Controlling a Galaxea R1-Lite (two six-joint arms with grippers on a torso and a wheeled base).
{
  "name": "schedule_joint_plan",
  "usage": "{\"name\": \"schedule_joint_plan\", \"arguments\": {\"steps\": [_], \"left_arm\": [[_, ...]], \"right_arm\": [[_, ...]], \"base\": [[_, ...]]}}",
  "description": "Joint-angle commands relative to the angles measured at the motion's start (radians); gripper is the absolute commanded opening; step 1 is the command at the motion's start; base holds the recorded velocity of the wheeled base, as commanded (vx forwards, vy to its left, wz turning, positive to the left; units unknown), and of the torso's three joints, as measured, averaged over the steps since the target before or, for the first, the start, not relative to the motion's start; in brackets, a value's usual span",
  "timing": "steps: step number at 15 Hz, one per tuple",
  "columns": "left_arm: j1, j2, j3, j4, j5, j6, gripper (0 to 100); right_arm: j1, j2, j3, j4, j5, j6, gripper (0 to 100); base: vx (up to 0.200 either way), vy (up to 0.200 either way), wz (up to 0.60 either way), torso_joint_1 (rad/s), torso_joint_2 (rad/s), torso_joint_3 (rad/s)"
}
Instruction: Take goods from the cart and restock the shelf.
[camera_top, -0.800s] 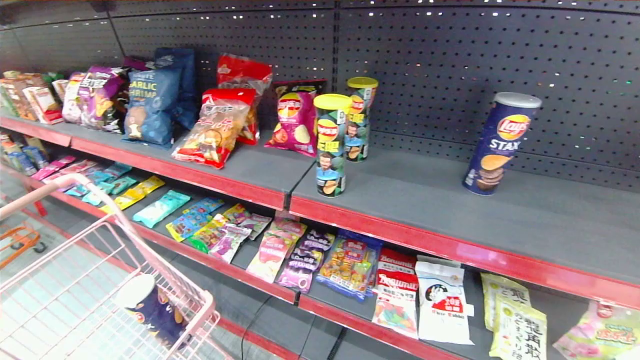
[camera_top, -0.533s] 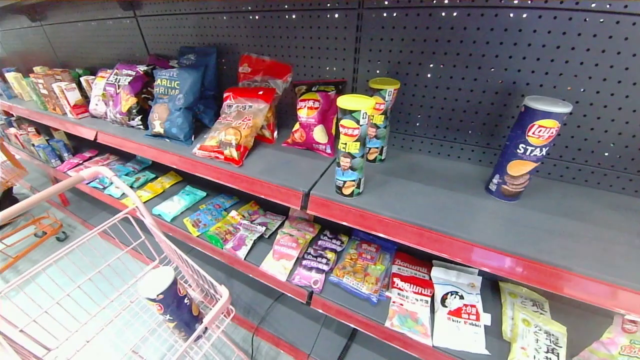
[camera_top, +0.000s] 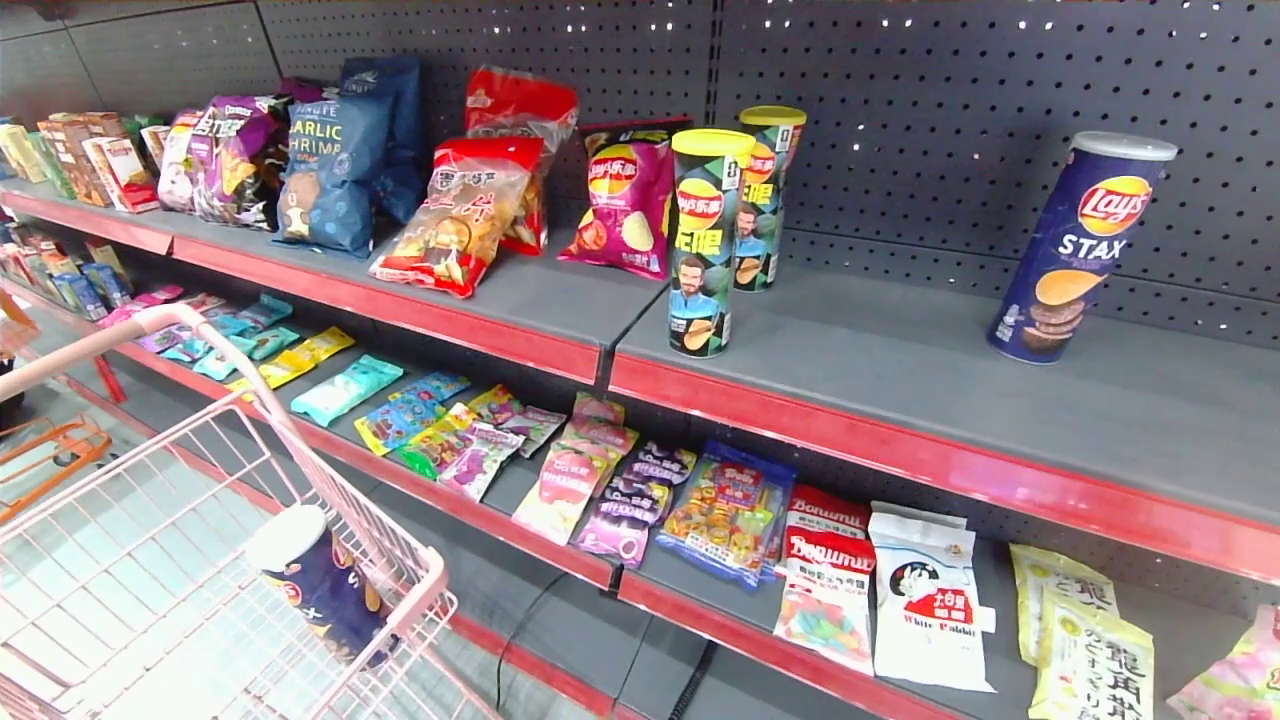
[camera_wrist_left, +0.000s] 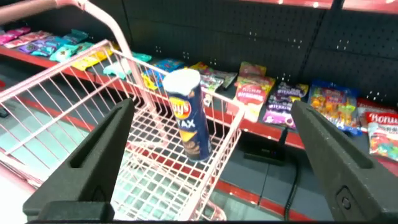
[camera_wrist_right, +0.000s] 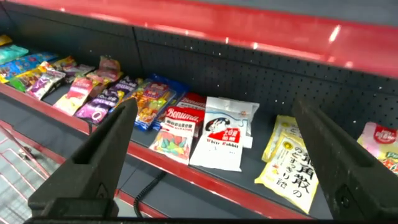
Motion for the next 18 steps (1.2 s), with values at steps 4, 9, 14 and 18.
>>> {"name": "schedule_joint_plan", "arguments": {"steps": [4, 9, 14, 18], "left_arm": [[0.001, 0.000, 0.000, 0.000, 0.000, 0.000, 100], [0.001, 0.000, 0.000, 0.000, -0.002, 0.001, 100], [0.001, 0.000, -0.011, -0.011, -0.003, 0.009, 100], [-0.004, 0.365, -0.451, -0.005, 0.043, -0.103, 100]], "right_arm": [[0.000, 0.000, 0.000, 0.000, 0.000, 0.000, 100], [0.000, 0.000, 0.000, 0.000, 0.002, 0.000, 100], [0.000, 0.000, 0.000, 0.000, 0.002, -0.002, 100], [0.000, 0.000, 0.000, 0.000, 0.002, -0.002, 100]], "base": [[0.000, 0.000, 0.00, -0.196, 0.55, 0.338], [0.000, 0.000, 0.00, -0.166, 0.52, 0.348], [0.000, 0.000, 0.00, -0.093, 0.35, 0.257], [0.000, 0.000, 0.30, -0.005, 0.03, 0.025]]}}
